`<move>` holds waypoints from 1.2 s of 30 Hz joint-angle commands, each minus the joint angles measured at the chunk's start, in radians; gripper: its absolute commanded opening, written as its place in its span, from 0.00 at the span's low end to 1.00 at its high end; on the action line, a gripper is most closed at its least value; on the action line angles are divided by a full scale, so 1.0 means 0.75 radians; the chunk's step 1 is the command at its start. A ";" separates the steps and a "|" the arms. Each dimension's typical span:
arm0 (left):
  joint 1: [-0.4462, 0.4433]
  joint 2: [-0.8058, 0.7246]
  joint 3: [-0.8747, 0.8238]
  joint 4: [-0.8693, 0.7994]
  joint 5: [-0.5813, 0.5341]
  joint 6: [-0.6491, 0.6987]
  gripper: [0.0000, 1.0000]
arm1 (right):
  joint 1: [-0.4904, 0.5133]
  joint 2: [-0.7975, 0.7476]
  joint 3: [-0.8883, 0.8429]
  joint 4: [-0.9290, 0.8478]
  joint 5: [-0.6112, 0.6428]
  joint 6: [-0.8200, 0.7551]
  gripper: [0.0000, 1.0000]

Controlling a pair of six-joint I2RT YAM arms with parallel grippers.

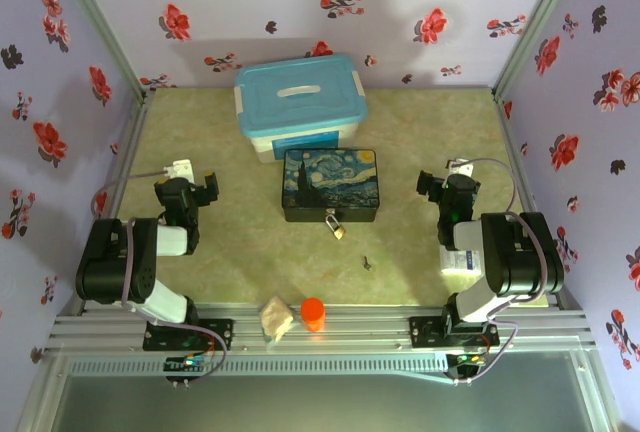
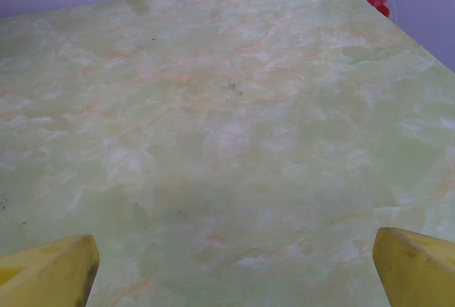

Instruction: Unlock the padlock with the key

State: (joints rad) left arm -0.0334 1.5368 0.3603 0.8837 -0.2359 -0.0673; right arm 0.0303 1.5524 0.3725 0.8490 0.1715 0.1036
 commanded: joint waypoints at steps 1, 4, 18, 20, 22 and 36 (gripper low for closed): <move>0.011 -0.038 0.004 0.054 -0.031 0.029 1.00 | -0.012 -0.006 0.018 0.051 0.005 -0.029 0.99; 0.008 -0.186 0.020 -0.099 -0.074 0.016 1.00 | -0.010 -0.123 0.014 -0.038 -0.017 -0.044 0.99; 0.015 -0.597 0.023 -0.404 0.267 -0.730 1.00 | -0.014 -0.595 0.264 -1.068 -0.220 0.427 0.99; 0.016 -0.599 0.042 -0.469 0.378 -0.823 1.00 | -0.014 -0.632 0.265 -1.128 -0.402 0.454 0.99; -0.014 -0.614 0.099 -0.646 0.458 -0.885 1.00 | -0.008 -0.668 0.252 -1.158 -0.568 0.473 0.99; -0.631 -0.692 0.328 -1.097 0.404 -0.919 1.00 | 0.663 -0.818 0.151 -1.646 -0.236 0.526 0.90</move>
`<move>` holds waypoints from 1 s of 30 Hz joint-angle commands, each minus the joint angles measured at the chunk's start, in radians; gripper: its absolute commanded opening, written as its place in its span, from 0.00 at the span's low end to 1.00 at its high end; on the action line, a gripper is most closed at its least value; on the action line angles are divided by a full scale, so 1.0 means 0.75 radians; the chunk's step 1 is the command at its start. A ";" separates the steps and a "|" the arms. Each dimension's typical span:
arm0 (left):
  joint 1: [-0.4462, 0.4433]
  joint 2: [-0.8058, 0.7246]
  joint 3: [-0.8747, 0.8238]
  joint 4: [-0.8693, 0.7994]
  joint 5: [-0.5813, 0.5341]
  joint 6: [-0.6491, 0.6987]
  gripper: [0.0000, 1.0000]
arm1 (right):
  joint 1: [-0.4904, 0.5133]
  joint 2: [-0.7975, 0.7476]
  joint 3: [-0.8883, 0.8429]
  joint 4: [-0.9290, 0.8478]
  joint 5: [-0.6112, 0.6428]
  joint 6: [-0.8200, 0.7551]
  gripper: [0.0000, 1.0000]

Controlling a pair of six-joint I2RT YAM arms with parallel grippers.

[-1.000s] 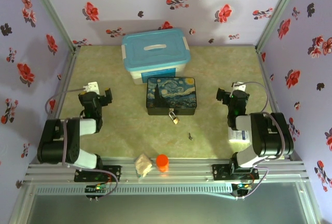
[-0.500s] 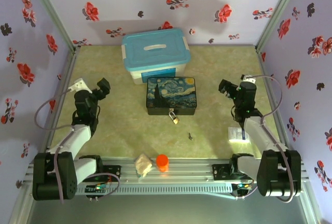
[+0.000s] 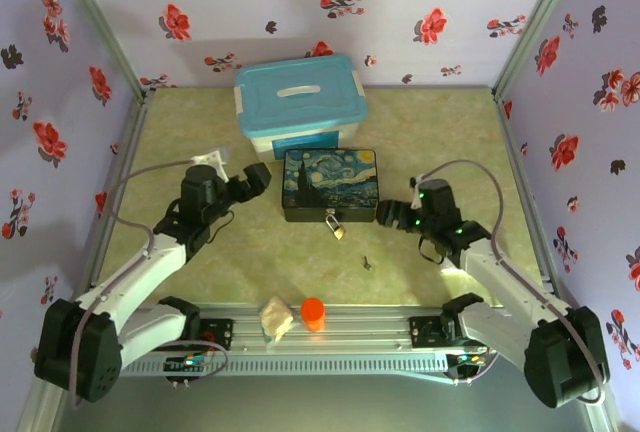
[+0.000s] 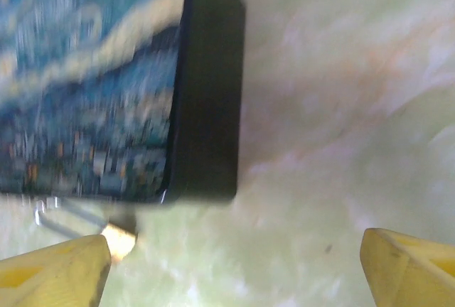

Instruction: Unlock the padlock with the key

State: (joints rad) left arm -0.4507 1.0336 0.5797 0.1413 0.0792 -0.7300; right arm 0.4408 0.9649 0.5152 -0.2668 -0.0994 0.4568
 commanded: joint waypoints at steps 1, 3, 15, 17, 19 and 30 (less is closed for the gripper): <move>-0.113 -0.016 0.045 -0.132 -0.016 -0.033 1.00 | 0.185 -0.042 -0.050 -0.183 0.171 0.082 0.89; -0.177 -0.005 0.061 -0.176 -0.018 -0.032 1.00 | 0.310 -0.048 -0.064 -0.219 0.251 0.132 0.87; -0.392 -0.022 0.082 -0.281 -0.074 -0.070 1.00 | 0.716 0.127 -0.064 -0.137 0.385 0.356 0.59; -0.402 -0.010 0.077 -0.273 -0.079 -0.075 1.00 | 0.761 0.180 -0.051 -0.124 0.399 0.380 0.57; -0.418 -0.005 0.062 -0.240 -0.079 -0.072 1.00 | 0.790 0.235 -0.029 -0.141 0.397 0.403 0.54; -0.434 0.046 0.038 -0.191 -0.083 -0.089 1.00 | 0.845 0.363 -0.008 -0.106 0.403 0.425 0.38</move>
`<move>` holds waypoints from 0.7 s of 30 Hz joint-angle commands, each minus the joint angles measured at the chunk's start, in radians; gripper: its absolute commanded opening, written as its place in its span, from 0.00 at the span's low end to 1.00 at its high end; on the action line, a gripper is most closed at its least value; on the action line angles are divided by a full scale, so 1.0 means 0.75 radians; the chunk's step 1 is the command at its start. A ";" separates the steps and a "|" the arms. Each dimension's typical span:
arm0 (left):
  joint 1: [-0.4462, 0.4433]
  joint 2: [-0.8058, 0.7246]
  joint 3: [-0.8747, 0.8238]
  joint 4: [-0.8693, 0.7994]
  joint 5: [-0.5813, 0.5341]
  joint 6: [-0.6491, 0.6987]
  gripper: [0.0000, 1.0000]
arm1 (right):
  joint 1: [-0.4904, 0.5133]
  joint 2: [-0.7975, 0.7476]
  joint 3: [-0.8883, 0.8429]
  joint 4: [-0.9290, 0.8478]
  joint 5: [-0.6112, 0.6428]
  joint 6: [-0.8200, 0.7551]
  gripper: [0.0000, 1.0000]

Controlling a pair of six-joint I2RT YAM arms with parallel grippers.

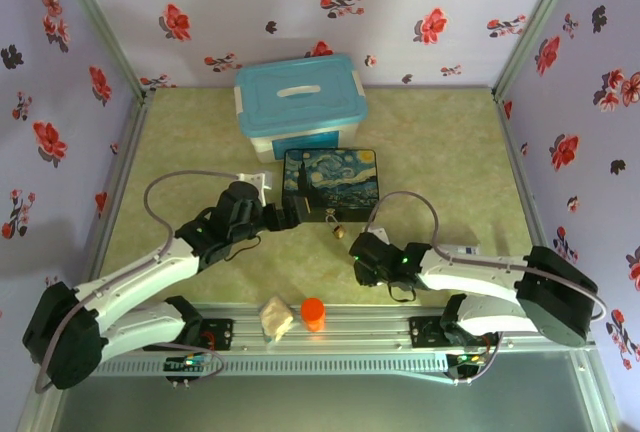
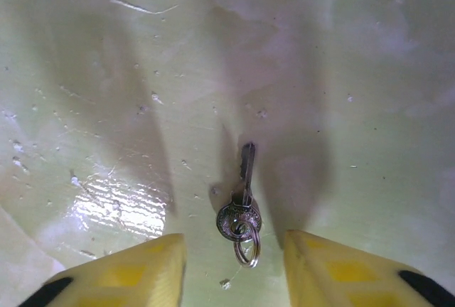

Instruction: Unlock the padlock with the key

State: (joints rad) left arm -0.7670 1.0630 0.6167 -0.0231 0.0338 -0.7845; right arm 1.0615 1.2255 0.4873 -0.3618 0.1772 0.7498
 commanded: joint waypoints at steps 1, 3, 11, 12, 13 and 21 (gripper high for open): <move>-0.014 0.004 -0.022 0.043 -0.022 -0.017 1.00 | 0.022 0.025 0.027 0.020 0.039 0.037 0.36; -0.014 -0.002 -0.033 0.058 -0.023 -0.020 1.00 | 0.025 0.044 0.022 0.027 0.037 0.041 0.32; -0.016 0.018 -0.039 0.061 -0.027 0.007 1.00 | 0.029 0.092 0.016 0.064 0.010 0.029 0.02; -0.017 0.021 -0.039 0.058 -0.030 0.013 1.00 | 0.029 0.091 0.015 0.065 0.014 0.024 0.00; -0.016 0.025 -0.041 0.058 -0.031 0.017 1.00 | 0.029 0.083 0.015 0.062 0.023 0.020 0.00; -0.045 0.001 -0.099 0.206 0.044 0.014 0.96 | 0.016 -0.150 -0.023 0.055 0.036 -0.108 0.00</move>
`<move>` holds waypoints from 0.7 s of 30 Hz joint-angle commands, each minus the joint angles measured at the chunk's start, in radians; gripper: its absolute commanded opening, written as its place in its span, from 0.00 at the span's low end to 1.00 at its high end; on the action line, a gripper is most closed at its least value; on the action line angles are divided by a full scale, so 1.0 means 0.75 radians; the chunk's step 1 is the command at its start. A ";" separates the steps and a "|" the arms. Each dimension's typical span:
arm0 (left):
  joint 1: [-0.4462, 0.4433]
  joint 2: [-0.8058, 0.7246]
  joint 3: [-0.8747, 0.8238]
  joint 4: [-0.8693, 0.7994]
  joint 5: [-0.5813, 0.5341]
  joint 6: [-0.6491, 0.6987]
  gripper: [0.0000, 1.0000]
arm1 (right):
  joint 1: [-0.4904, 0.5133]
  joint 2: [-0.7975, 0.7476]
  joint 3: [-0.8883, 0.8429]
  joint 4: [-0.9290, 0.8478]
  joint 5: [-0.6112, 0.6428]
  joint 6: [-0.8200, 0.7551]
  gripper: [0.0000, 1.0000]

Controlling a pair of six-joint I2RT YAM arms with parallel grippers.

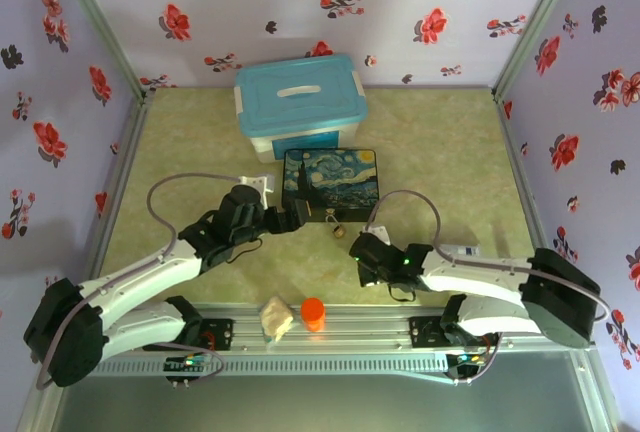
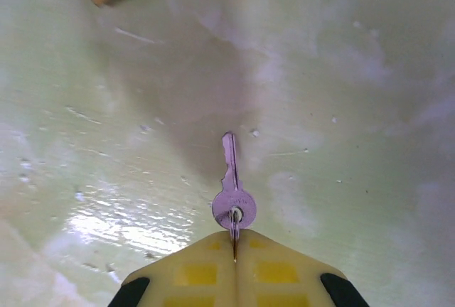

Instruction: Unlock the padlock with the key

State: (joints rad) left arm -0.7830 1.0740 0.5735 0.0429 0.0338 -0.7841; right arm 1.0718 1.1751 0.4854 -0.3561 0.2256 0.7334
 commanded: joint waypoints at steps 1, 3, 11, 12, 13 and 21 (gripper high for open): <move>-0.034 -0.013 -0.059 0.171 0.059 -0.001 0.96 | 0.000 -0.113 -0.021 0.047 -0.044 -0.119 0.00; -0.055 -0.001 -0.073 0.238 0.076 -0.030 0.96 | 0.000 -0.172 -0.024 0.045 -0.065 -0.167 0.00; -0.120 0.073 -0.019 0.293 0.112 -0.251 0.94 | 0.000 -0.390 -0.002 0.046 -0.040 -0.294 0.00; -0.132 0.079 -0.021 0.324 0.107 -0.311 0.94 | 0.000 -0.408 0.005 0.058 -0.032 -0.306 0.00; -0.143 0.086 -0.027 0.372 0.103 -0.390 0.94 | 0.000 -0.427 0.014 0.071 -0.022 -0.313 0.00; -0.235 0.115 -0.139 0.804 -0.073 -0.937 1.00 | -0.001 -0.457 0.081 0.340 0.082 -0.395 0.00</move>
State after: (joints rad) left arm -0.9409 1.1538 0.4873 0.4938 0.0471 -1.2949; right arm 1.0714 0.8318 0.5011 -0.2264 0.2329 0.4877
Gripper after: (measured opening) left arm 0.992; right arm 0.040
